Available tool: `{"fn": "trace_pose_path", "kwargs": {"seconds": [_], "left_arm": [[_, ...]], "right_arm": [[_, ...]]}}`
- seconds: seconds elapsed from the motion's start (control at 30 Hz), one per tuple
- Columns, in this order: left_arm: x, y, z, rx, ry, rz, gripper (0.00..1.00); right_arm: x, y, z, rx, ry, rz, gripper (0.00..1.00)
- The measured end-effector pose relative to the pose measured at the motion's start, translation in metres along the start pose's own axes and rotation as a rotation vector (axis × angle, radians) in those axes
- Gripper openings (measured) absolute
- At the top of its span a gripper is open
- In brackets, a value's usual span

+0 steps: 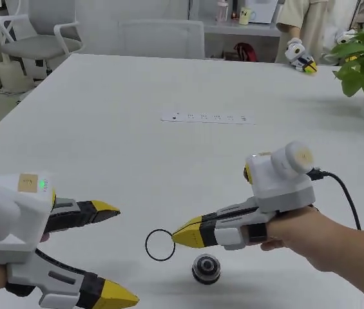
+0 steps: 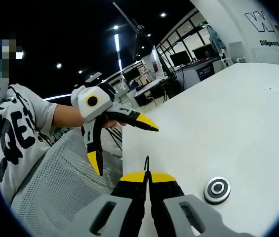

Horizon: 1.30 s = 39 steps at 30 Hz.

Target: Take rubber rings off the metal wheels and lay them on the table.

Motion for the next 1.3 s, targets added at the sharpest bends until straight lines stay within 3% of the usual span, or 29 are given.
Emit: {"fn": "trace_pose_path", "kwargs": {"seconds": [1.3], "left_arm": [[0.003,0.006,0.007,0.012,-0.019,-0.005,0.86]], "right_arm": [[-0.014,0.028,-0.020,0.111,0.021,-0.028,0.00]]}}
Point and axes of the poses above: the centre of the closed fingertips' face, and the gripper's own axes: z roughly backward along the fingers, x roughly to its left, y roughly out of its underside, the point moved 4 cm from there along z, roughly backward along the fingers, and after that the axes turned 9 degrees about -y, right-handed, at the moved point
